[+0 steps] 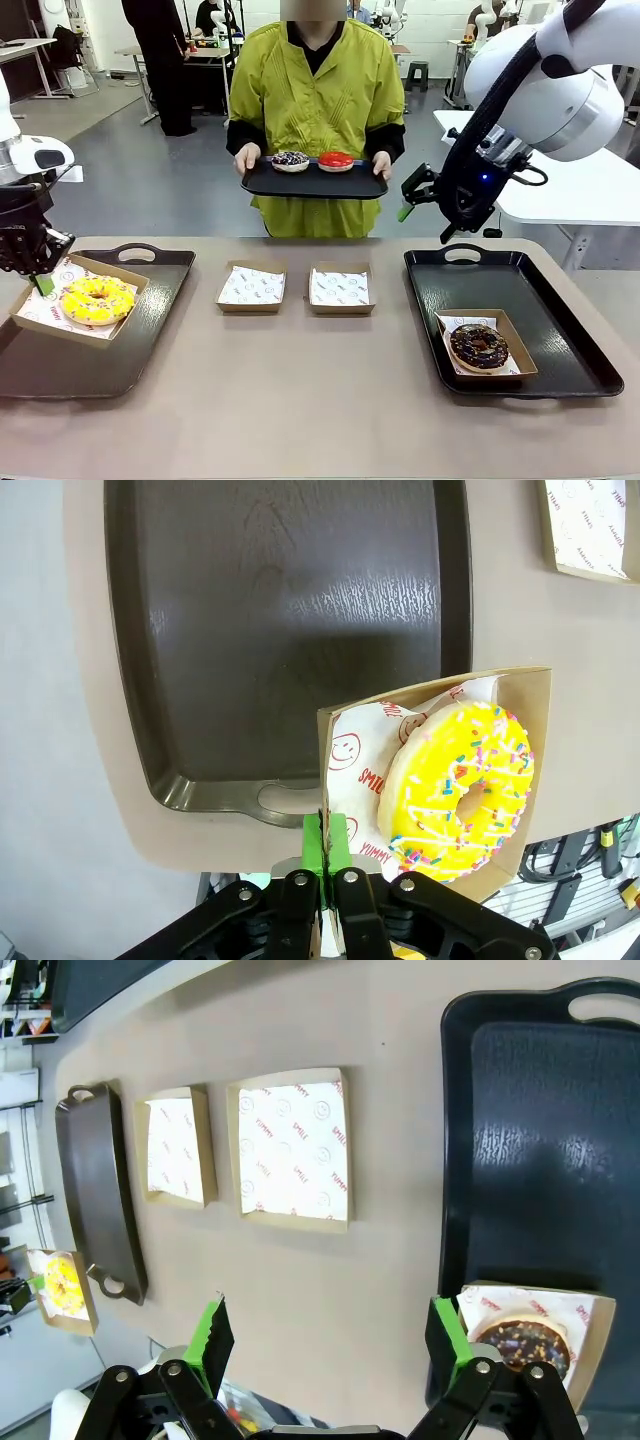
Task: Individually package the donuts and arrange them on the tray.
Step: Place the picked Paper togo box on the Handle tray while simultaneously picking up another Paper togo box from the table with the other hand.
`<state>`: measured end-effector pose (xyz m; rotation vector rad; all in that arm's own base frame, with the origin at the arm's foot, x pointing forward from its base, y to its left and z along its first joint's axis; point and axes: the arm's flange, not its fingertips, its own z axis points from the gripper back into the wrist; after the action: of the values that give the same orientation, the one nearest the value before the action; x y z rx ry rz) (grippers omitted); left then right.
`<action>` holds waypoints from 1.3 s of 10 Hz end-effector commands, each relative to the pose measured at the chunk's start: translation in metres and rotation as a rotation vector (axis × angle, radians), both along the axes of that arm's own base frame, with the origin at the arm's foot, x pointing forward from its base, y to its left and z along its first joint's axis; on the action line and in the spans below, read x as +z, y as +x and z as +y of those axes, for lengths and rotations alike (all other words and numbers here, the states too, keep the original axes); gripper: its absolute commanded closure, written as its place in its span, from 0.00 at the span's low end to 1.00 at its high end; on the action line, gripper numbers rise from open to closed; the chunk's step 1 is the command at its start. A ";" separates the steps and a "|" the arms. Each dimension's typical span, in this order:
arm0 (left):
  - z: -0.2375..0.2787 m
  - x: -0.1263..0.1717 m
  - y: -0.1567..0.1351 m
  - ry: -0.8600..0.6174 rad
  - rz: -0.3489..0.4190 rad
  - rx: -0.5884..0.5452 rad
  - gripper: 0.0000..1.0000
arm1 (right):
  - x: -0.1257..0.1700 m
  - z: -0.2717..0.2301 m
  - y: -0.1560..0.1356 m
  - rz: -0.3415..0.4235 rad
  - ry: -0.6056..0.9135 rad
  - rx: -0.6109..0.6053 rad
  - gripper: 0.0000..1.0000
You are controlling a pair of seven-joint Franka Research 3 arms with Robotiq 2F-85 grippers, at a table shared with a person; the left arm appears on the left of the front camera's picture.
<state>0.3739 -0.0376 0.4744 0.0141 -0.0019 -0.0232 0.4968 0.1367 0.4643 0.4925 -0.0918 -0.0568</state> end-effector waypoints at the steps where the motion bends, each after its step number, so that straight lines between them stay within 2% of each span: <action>1: 0.000 0.003 -0.002 -0.001 0.006 -0.002 0.99 | 0.001 0.000 -0.001 -0.003 -0.008 0.001 0.00; 3: 0.009 -0.005 0.005 0.010 -0.010 0.010 0.99 | -0.005 0.014 0.006 0.005 -0.046 0.027 0.00; 5: 0.033 -0.018 0.014 0.020 -0.057 0.007 0.99 | -0.020 0.055 0.024 0.019 -0.199 0.028 0.00; 10: 0.051 -0.067 0.023 0.004 -0.033 -0.048 0.99 | -0.071 0.127 0.050 0.033 -0.335 0.008 0.00; 13: 0.041 -0.081 0.022 -0.038 -0.016 0.036 0.99 | -0.098 0.132 0.051 0.047 -0.382 0.010 0.00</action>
<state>0.3967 0.0098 0.3928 -0.0006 0.0031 -0.0259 0.5418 0.2650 0.3679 0.1386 -0.0345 -0.0171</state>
